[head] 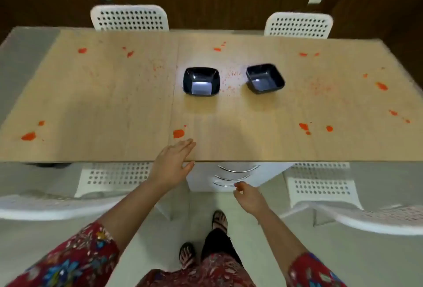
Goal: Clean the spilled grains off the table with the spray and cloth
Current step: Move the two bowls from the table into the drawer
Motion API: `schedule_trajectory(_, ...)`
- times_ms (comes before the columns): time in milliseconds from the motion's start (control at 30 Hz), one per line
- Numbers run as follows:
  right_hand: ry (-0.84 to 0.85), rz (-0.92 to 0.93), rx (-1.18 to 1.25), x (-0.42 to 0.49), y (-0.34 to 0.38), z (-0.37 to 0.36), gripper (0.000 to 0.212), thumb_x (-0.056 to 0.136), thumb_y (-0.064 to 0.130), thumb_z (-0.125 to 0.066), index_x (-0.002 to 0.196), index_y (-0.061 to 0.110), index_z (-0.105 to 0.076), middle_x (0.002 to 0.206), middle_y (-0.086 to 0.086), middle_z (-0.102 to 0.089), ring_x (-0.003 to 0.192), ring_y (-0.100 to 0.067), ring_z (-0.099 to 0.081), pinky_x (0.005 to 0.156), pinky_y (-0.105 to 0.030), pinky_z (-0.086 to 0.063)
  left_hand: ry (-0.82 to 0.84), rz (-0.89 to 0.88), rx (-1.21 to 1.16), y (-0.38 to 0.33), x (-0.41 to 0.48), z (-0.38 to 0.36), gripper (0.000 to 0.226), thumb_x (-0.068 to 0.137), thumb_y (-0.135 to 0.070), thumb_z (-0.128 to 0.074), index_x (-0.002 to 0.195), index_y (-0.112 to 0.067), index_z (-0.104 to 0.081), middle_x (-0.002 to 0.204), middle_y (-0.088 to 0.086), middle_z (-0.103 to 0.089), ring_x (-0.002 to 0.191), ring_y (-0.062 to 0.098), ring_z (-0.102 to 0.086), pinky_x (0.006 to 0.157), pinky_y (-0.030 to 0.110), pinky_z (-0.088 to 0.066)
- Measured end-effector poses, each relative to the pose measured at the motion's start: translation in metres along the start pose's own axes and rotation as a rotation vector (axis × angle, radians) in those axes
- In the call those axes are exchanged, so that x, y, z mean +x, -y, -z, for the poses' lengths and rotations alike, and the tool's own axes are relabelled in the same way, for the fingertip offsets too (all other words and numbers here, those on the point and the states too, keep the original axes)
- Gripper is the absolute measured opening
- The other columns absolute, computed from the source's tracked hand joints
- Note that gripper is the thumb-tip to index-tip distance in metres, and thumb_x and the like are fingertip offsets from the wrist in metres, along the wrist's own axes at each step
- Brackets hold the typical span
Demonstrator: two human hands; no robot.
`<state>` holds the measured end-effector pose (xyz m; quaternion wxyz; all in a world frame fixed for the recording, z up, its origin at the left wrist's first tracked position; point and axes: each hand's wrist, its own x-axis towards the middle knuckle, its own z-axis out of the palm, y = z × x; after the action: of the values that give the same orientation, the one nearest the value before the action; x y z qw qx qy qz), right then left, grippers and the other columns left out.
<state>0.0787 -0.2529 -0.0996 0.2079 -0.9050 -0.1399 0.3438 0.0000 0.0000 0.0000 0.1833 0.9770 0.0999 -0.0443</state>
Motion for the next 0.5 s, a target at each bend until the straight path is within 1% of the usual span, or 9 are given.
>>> schedule_trajectory(33, 0.053, -0.024, -0.065, 0.011, -0.007, -0.011, 0.045, 0.099, 0.027, -0.047, 0.142, 0.016, -0.044, 0.144, -0.005, -0.050, 0.131, -0.024, -0.047, 0.103, -0.032, -0.040, 0.035, 0.012, 0.032, 0.001, 0.006, -0.010, 0.059, 0.097, -0.036, -0.051, 0.151, -0.022, -0.031, 0.157, -0.006, -0.027, 0.144, 0.014, -0.026, 0.115, 0.035, -0.023)
schedule_trajectory(67, 0.095, -0.032, -0.130, 0.021, -0.009, -0.017, 0.052, 0.099, 0.027, -0.045, 0.148, 0.015, -0.033, 0.151, -0.005, -0.040, 0.137, -0.024, -0.040, 0.108, -0.033, -0.036, 0.024, 0.004, 0.065, 0.002, 0.012, -0.014, 0.058, 0.098, -0.036, -0.049, 0.151, -0.023, -0.031, 0.158, -0.007, -0.025, 0.145, 0.014, -0.024, 0.115, 0.036, -0.022)
schedule_trajectory(133, 0.185, -0.060, -0.236, 0.042, -0.016, -0.033, 0.063, 0.100, 0.029, -0.043, 0.155, 0.018, -0.015, 0.160, -0.002, -0.022, 0.145, -0.021, -0.025, 0.113, -0.034, -0.031, 0.020, -0.015, 0.143, 0.009, 0.016, -0.031, 0.054, 0.097, -0.034, -0.050, 0.148, -0.022, -0.036, 0.157, -0.005, -0.027, 0.145, 0.018, -0.024, 0.115, 0.040, -0.021)
schedule_trajectory(167, 0.191, -0.055, -0.287, 0.051, -0.016, -0.037, 0.065, 0.100, 0.029, -0.042, 0.156, 0.018, -0.010, 0.162, 0.000, -0.016, 0.148, -0.019, -0.019, 0.115, -0.035, -0.028, -0.001, -0.044, 0.177, 0.011, 0.017, -0.035, 0.052, 0.097, -0.033, -0.051, 0.146, -0.021, -0.041, 0.156, -0.004, -0.031, 0.144, 0.019, -0.028, 0.115, 0.041, -0.021)
schedule_trajectory(233, 0.210, -0.025, -0.367, 0.075, -0.017, -0.045, 0.068, 0.100, 0.029, -0.041, 0.156, 0.018, -0.004, 0.163, 0.002, -0.008, 0.150, -0.017, -0.010, 0.117, -0.037, -0.024, -0.034, -0.082, 0.225, 0.017, 0.021, -0.046, 0.049, 0.095, -0.035, -0.045, 0.142, -0.021, -0.047, 0.151, -0.004, -0.040, 0.140, 0.019, -0.037, 0.115, 0.041, -0.020)
schedule_trajectory(300, 0.211, -0.022, -0.410, 0.088, -0.016, -0.048, 0.069, 0.099, 0.026, -0.043, 0.156, 0.018, -0.004, 0.163, 0.004, -0.007, 0.150, -0.016, -0.006, 0.118, -0.041, -0.020, -0.083, -0.101, 0.244, 0.018, 0.016, -0.049, 0.051, 0.094, -0.037, -0.039, 0.141, -0.021, -0.048, 0.149, -0.005, -0.044, 0.136, 0.017, -0.042, 0.115, 0.042, -0.020)
schedule_trajectory(367, 0.240, -0.026, -0.413, 0.101, -0.021, -0.051, 0.070, 0.095, 0.021, -0.044, 0.156, 0.019, -0.009, 0.162, 0.004, -0.012, 0.150, -0.016, -0.007, 0.119, -0.043, -0.018, -0.115, -0.103, 0.228, 0.019, 0.017, -0.052, 0.050, 0.094, -0.036, -0.039, 0.141, -0.021, -0.049, 0.149, -0.006, -0.044, 0.135, 0.015, -0.043, 0.116, 0.044, -0.021)
schedule_trajectory(433, 0.233, -0.039, -0.384, 0.105, -0.026, -0.057, 0.070, 0.090, 0.015, -0.045, 0.154, 0.021, -0.017, 0.160, 0.001, -0.019, 0.148, -0.017, -0.014, 0.117, -0.042, -0.021, -0.170, -0.110, 0.217, 0.017, 0.015, -0.055, 0.048, 0.095, -0.034, -0.041, 0.141, -0.021, -0.050, 0.148, -0.007, -0.044, 0.135, 0.013, -0.042, 0.116, 0.045, -0.023)
schedule_trajectory(500, 0.192, -0.050, -0.390, 0.104, -0.028, -0.063, 0.067, 0.089, 0.014, -0.046, 0.152, 0.021, -0.022, 0.157, 0.000, -0.025, 0.146, -0.018, -0.020, 0.113, -0.040, -0.027, -0.198, -0.114, 0.225, 0.016, 0.015, -0.057, 0.048, 0.095, -0.032, -0.042, 0.141, -0.021, -0.050, 0.148, -0.007, -0.044, 0.135, 0.013, -0.042, 0.116, 0.045, -0.023)
